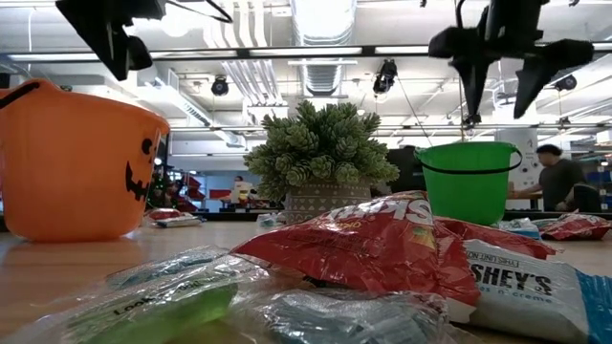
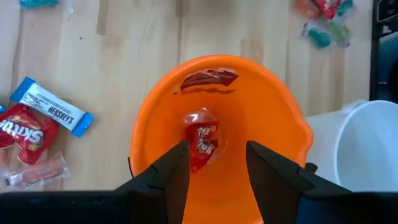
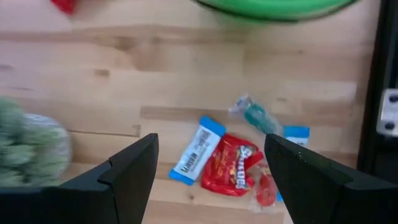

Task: Sort candy
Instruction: Put the white chocolate into the green bucket

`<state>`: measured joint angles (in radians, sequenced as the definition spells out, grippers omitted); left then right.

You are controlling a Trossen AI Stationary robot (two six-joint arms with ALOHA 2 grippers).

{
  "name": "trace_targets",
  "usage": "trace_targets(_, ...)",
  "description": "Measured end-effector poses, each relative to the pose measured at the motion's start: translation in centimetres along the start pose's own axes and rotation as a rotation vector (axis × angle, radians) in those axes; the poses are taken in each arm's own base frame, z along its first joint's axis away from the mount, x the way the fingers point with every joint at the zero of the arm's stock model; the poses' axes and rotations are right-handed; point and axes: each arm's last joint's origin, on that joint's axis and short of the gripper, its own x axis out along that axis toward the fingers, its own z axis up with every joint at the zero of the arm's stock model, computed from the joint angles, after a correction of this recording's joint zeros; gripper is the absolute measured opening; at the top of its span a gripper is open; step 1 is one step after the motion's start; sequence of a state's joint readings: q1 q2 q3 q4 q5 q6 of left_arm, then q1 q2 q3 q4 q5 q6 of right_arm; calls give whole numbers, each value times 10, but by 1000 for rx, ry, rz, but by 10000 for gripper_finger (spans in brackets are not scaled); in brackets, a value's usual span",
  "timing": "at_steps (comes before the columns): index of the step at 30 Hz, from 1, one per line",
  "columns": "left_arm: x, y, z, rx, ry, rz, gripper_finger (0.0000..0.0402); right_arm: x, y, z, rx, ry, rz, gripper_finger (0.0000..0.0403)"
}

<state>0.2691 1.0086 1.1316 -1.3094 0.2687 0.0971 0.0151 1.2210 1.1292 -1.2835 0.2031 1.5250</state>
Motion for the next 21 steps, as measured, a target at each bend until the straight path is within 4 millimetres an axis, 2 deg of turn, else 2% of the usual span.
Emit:
trace_targets(8,-11,-4,-9,18,-56,6,139,32,24,-21,57,-2,-55,286)
trace_targets(21,-19,-7,-16,28,-94,10,139,72,44,-51,153,15,-161,286)
